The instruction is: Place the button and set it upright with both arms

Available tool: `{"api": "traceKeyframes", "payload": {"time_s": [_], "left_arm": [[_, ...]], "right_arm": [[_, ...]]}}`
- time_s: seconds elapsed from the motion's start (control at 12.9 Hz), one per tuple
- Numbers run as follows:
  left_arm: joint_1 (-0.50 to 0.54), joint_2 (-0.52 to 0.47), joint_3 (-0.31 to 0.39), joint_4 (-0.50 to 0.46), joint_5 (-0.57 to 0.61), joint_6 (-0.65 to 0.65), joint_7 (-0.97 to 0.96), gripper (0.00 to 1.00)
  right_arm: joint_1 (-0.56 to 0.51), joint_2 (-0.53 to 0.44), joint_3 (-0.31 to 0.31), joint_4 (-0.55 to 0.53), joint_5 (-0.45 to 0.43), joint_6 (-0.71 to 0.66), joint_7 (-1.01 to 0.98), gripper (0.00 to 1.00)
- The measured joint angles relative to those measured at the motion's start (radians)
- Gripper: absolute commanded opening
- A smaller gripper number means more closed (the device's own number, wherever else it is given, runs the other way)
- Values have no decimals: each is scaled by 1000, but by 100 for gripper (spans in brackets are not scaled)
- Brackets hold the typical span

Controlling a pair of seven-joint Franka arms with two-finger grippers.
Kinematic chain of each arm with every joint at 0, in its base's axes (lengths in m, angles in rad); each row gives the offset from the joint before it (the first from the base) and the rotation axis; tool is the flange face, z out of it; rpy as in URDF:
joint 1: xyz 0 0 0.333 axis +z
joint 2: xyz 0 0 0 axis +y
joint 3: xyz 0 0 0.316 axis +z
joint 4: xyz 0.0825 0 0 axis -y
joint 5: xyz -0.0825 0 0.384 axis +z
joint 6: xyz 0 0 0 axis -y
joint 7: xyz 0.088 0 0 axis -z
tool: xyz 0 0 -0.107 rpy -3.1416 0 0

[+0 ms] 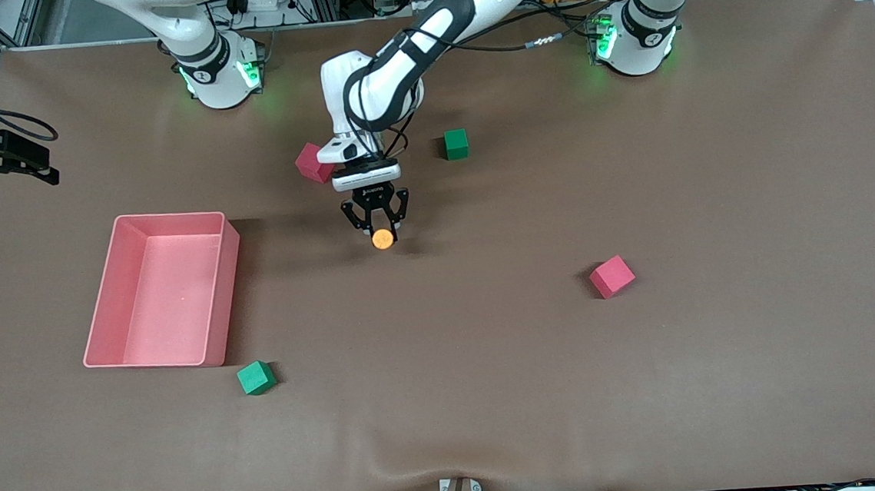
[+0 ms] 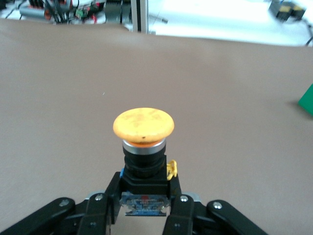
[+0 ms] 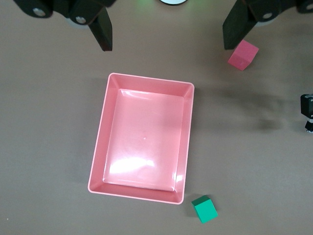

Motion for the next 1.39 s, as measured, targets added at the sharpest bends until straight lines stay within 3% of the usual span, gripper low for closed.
{"api": "traceKeyframes", "payload": {"time_s": [0.39,0.7,0.77,0.85,1.16,1.39], "left_arm": [[-11,124,1,-18,371,-98,-321,0],[-16,203,8,-18,489,-155,-395,0],[-17,203,9,-17,489,-155,-395,80],[-17,203,9,-16,489,-155,-395,100],[-19,200,-13,0,416,-154,-392,100],[-32,135,-66,33,140,-155,-252,100]], "right_arm": [[0,0,0,0,0,1,0,100],[0,0,0,0,0,1,0,100],[0,0,0,0,0,1,0,100],[0,0,0,0,0,1,0,100],[0,3,0,0,0,1,0,100],[0,5,0,0,0,-1,0,100]]}}
